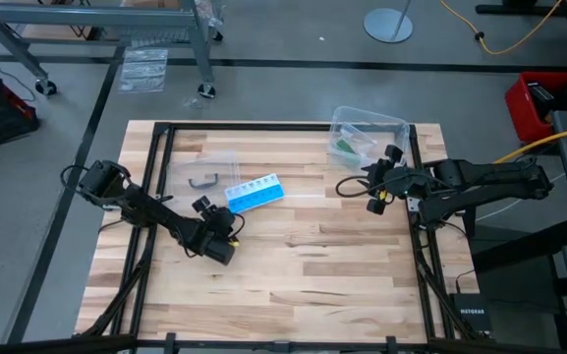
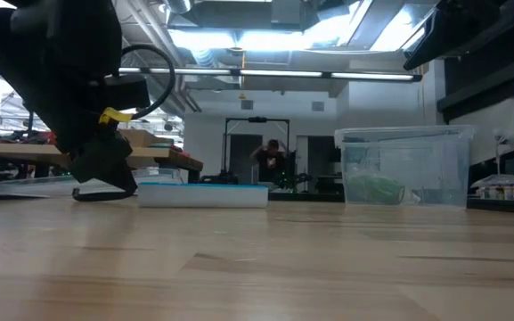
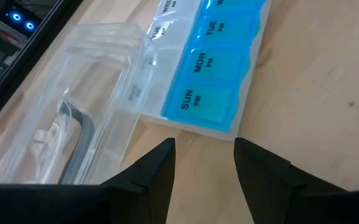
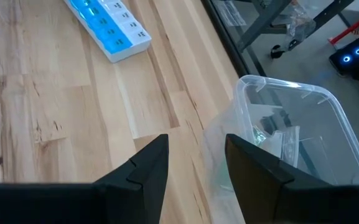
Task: Roll bandage
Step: Close the transparent tupperware lid
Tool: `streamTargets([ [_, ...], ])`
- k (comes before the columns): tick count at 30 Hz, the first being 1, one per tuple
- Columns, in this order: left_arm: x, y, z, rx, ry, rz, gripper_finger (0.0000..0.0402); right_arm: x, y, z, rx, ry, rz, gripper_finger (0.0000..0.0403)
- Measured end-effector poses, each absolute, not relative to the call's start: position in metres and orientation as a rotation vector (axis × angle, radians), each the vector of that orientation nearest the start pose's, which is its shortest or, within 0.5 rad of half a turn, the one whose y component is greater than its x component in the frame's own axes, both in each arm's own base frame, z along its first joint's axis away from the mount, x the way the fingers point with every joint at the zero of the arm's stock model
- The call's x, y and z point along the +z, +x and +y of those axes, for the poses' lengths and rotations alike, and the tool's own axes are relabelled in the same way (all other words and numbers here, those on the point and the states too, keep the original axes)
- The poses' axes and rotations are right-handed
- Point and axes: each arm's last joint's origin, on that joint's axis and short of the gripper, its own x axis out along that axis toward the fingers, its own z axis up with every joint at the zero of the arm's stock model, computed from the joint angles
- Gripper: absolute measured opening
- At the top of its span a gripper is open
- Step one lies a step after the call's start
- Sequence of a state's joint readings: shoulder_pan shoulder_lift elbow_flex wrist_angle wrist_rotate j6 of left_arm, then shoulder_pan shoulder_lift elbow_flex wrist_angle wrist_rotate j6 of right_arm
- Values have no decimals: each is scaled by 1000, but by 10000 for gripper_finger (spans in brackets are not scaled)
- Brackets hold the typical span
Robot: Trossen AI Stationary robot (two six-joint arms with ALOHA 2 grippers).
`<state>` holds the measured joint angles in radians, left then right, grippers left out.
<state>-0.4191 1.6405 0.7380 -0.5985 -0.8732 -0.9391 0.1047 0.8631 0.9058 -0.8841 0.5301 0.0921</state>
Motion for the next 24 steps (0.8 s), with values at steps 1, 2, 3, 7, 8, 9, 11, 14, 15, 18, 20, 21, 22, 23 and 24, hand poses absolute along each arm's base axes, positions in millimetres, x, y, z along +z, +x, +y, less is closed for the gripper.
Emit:
streamTargets([
  [1, 126, 231, -79, 836, 98, 876, 156, 305, 153, 1, -432, -186, 786, 163],
  [2, 126, 231, -79, 834, 104, 878, 156, 305, 153, 1, -428, -197, 789, 163],
  [3, 126, 231, -78, 831, 113, 882, 156, 305, 153, 1, -427, -201, 790, 163],
  [7, 126, 231, -78, 821, 149, 889, 156, 305, 153, 1, -426, -203, 790, 163],
  [8, 126, 232, -78, 818, 157, 892, 156, 305, 153, 1, -426, -203, 790, 163],
  [9, 127, 232, -78, 814, 172, 897, 156, 305, 153, 1, -426, -203, 791, 163],
  [11, 130, 234, -79, 815, 213, 896, 156, 305, 153, 1, -426, -203, 791, 163],
  [14, 136, 235, -78, 836, 295, 878, 156, 305, 153, 1, -426, -204, 791, 163],
  [15, 138, 236, -78, 844, 322, 871, 156, 305, 153, 1, -425, -204, 791, 163],
  [18, 139, 235, -75, 843, 398, 894, 156, 305, 153, 1, -426, -204, 791, 163],
  [20, 139, 234, -73, 838, 433, 922, 156, 305, 153, 1, -425, -204, 791, 163],
  [21, 139, 234, -71, 835, 451, 936, 156, 305, 153, 1, -426, -204, 791, 163],
  [22, 139, 235, -70, 831, 465, 947, 156, 305, 153, 1, -426, -204, 791, 163],
  [23, 139, 235, -68, 828, 477, 956, 156, 305, 153, 1, -425, -204, 791, 163],
  [24, 139, 236, -67, 825, 491, 967, 156, 305, 153, 1, -425, -204, 791, 163],
])
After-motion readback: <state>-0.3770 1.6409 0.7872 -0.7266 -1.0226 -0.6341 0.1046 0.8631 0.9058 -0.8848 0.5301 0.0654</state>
